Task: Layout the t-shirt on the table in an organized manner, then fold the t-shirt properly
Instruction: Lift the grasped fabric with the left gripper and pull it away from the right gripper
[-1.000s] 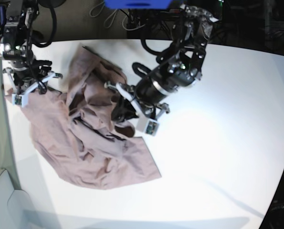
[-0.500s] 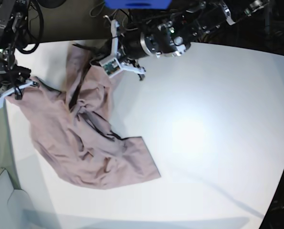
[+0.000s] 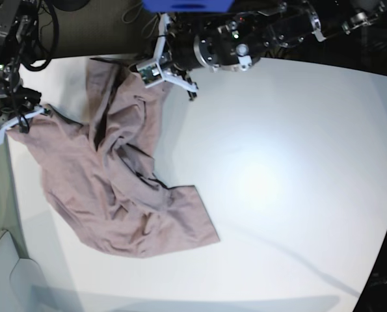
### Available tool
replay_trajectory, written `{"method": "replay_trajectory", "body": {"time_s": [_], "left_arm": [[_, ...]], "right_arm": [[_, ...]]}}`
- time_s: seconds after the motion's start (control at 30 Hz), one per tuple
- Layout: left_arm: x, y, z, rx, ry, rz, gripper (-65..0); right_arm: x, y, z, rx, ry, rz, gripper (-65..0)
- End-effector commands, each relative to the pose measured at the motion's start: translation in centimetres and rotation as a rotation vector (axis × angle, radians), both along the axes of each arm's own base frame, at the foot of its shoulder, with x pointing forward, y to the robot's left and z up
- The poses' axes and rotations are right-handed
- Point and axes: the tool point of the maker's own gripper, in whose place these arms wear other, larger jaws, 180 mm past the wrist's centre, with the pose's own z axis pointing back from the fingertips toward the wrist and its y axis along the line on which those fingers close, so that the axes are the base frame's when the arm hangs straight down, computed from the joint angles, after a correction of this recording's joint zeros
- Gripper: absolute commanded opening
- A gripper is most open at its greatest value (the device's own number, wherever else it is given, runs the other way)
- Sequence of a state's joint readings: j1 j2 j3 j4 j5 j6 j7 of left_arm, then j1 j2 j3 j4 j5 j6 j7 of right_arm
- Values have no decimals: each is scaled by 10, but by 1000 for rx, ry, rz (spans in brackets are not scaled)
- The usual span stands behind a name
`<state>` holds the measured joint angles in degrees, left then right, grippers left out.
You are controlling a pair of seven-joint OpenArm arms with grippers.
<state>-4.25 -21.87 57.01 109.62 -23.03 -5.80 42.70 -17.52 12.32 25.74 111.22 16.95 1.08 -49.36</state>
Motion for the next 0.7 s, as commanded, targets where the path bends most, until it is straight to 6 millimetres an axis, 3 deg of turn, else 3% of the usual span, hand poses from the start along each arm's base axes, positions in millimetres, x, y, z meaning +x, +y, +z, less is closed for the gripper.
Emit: {"method": "replay_trajectory", "body": {"time_s": [0.0, 0.1, 0.27, 0.4, 0.5, 0.67], "left_arm": [[15, -1, 18, -60, -35, 44, -649], [38, 18, 33, -102, -49, 174, -649], [88, 82, 41, -107, -76, 454, -649], [115, 129, 42, -79, -112, 611, -649], [133, 173, 45, -49, -148, 740, -649], [165, 266, 51, -1, -205, 1017, -649]], "right_arm": [[6, -3, 12, -23, -40, 9, -425], [6, -2, 11, -20, -37, 10, -425], [5, -1, 9, -14, -33, 10, -425], [4, 4, 6, 4, -31, 7, -425], [7, 13, 3, 13, -25, 32, -425], [10, 35, -5, 35, -6, 92, -425]]}}
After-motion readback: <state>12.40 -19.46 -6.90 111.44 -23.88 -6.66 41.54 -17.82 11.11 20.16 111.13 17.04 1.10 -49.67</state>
